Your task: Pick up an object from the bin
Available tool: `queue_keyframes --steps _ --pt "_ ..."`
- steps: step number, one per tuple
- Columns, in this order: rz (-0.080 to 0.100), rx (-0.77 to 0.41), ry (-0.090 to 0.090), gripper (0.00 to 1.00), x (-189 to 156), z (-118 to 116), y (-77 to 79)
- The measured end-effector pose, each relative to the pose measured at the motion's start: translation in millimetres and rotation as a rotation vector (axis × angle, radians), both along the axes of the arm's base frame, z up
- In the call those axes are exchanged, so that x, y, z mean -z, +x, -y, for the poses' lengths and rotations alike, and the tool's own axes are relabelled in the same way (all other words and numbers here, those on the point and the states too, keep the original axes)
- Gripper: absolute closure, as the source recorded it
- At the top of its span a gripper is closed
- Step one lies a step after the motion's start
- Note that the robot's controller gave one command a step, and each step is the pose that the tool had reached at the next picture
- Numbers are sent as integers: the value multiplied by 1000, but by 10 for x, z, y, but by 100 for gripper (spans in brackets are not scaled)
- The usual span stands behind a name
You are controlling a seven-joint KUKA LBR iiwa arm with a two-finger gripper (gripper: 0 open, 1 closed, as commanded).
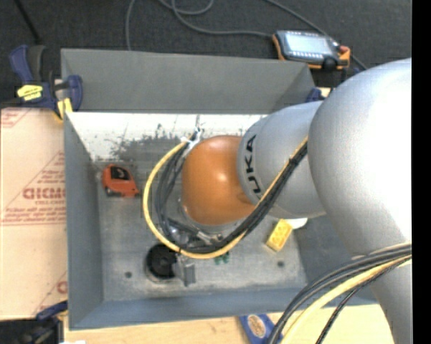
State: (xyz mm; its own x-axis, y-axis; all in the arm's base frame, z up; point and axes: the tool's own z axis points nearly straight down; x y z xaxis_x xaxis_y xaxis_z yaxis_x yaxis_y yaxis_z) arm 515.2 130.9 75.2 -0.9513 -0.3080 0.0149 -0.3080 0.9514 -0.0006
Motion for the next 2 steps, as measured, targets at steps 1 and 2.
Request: queue_keyframes --steps 1,2 --pt "11 0 4 100 -390 -6 -6" --pt "13 -6 4 100 -1074 23 40"
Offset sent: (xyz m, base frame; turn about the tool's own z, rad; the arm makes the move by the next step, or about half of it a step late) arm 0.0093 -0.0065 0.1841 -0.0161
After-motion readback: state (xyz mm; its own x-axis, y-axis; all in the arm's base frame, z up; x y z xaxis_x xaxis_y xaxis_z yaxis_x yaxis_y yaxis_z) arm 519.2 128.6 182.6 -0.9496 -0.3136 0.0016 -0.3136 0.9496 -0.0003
